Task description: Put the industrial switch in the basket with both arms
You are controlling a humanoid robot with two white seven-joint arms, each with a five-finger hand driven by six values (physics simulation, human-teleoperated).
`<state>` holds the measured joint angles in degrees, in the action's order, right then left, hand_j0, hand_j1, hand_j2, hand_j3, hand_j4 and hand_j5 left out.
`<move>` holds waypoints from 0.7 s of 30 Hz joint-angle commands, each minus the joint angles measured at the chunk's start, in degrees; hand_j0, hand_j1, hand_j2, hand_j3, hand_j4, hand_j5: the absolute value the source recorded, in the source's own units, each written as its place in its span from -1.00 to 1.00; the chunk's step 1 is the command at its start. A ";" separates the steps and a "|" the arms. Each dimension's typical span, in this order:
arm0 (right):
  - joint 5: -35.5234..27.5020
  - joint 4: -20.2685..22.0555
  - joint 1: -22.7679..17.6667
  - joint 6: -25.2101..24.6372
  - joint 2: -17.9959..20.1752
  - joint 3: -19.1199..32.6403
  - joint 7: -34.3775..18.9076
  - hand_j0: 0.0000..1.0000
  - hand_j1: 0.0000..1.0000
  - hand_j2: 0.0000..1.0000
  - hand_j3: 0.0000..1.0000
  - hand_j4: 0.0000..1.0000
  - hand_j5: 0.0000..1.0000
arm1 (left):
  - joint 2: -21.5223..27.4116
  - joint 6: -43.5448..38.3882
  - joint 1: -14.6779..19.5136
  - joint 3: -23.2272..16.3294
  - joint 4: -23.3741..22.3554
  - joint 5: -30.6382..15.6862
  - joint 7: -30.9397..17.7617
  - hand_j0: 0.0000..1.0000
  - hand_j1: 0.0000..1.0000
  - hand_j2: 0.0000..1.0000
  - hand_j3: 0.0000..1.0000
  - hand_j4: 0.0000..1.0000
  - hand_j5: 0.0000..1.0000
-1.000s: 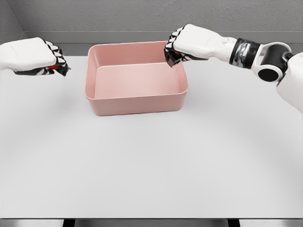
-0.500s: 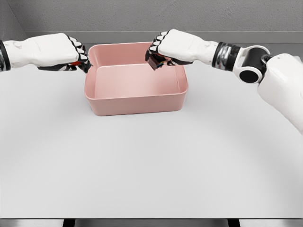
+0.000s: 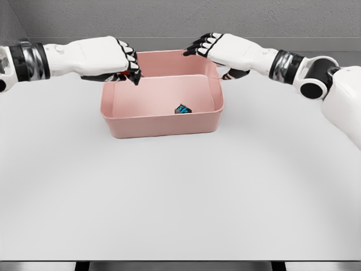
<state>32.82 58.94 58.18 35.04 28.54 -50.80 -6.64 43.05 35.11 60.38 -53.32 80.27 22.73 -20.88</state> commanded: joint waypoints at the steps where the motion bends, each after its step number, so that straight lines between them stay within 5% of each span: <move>1: -0.48 -3.04 0.00 -0.04 1.52 1.93 0.05 1.00 1.00 1.00 1.00 1.00 1.00 | -5.95 -0.11 0.00 -0.03 -5.72 3.18 -0.04 -0.09 -0.09 -0.09 -0.09 -0.09 -0.09; 2: -0.48 -3.57 -0.79 -0.04 2.05 2.28 0.05 1.00 1.00 1.00 1.00 1.00 1.00 | -8.07 -0.11 0.09 -0.12 -9.07 4.51 -0.04 -0.08 -0.08 -0.08 -0.08 -0.08 -0.08; 7: -0.30 -3.31 -5.89 -0.04 6.79 7.82 0.05 1.00 1.00 1.00 1.00 1.00 1.00 | -13.34 -0.11 0.09 -1.00 -11.97 9.26 0.05 -0.05 -0.05 -0.05 -0.05 -0.05 -0.05; 11: -0.39 -2.96 -9.23 -0.04 9.52 10.54 0.14 1.00 1.00 1.00 1.00 1.00 1.00 | -14.49 -0.11 0.18 -1.44 -11.89 9.17 0.05 0.27 0.27 0.27 0.27 0.27 0.27; 15: -0.48 -0.85 -13.80 -0.04 13.12 15.29 0.23 1.00 1.00 1.00 1.00 1.00 1.00 | -15.72 -2.68 0.18 -1.35 -11.89 9.00 0.49 0.82 0.82 0.82 0.82 0.82 0.82; 21: -0.65 3.37 -20.21 -0.04 16.29 21.61 0.49 1.00 1.00 1.00 1.00 1.00 1.00 | -16.42 -10.59 0.35 -1.09 -11.89 8.99 0.75 0.96 0.96 0.96 0.96 0.96 0.96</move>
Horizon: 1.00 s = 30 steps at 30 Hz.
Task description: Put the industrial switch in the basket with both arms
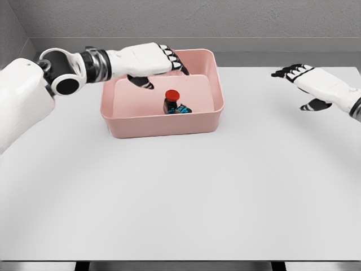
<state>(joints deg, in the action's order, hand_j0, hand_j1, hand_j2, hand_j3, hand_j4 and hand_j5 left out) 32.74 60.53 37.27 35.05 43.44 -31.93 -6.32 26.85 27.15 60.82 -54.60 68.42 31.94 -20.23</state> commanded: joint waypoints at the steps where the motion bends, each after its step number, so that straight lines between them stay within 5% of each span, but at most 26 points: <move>1: -0.57 2.40 -0.35 -0.05 1.39 3.53 0.17 1.00 1.00 1.00 1.00 1.00 1.00 | -0.22 -2.63 0.35 0.38 0.14 -0.29 0.11 0.97 0.97 0.97 0.97 0.97 0.97; 4: -0.83 5.13 -3.25 -0.05 3.41 6.44 0.35 1.00 1.00 1.00 1.00 1.00 1.00 | 5.22 -0.09 2.20 0.38 2.42 -6.26 1.07 1.00 1.00 1.00 1.00 1.00 1.00; 7: -0.83 5.22 -3.61 -0.05 3.41 6.44 0.35 1.00 1.00 1.00 1.00 1.00 1.00 | 21.65 7.85 2.73 -0.06 4.45 -25.25 3.62 1.00 1.00 1.00 1.00 1.00 1.00; 11: -0.83 5.39 -4.13 -0.05 3.32 6.44 0.35 1.00 1.00 1.00 1.00 1.00 1.00 | 28.86 7.85 -5.88 -0.33 -2.66 -38.96 3.54 1.00 1.00 1.00 1.00 1.00 1.00; 17: -0.75 5.48 -4.04 -0.05 3.14 6.35 0.35 1.00 1.00 1.00 1.00 1.00 1.00 | 31.42 7.85 -9.49 -0.24 -9.00 -40.20 3.54 1.00 1.00 1.00 1.00 1.00 1.00; 25: -0.75 5.48 -4.05 -0.05 3.06 6.35 0.35 1.00 1.00 1.00 1.00 1.00 1.00 | 28.34 7.85 -8.70 -6.65 -6.98 -39.58 3.36 1.00 1.00 1.00 1.00 1.00 1.00; 30: -0.75 5.48 -4.13 -0.05 3.23 6.35 0.35 1.00 1.00 1.00 1.00 1.00 1.00 | 27.73 7.85 -8.70 -6.66 -6.98 -39.67 3.36 1.00 1.00 1.00 1.00 1.00 1.00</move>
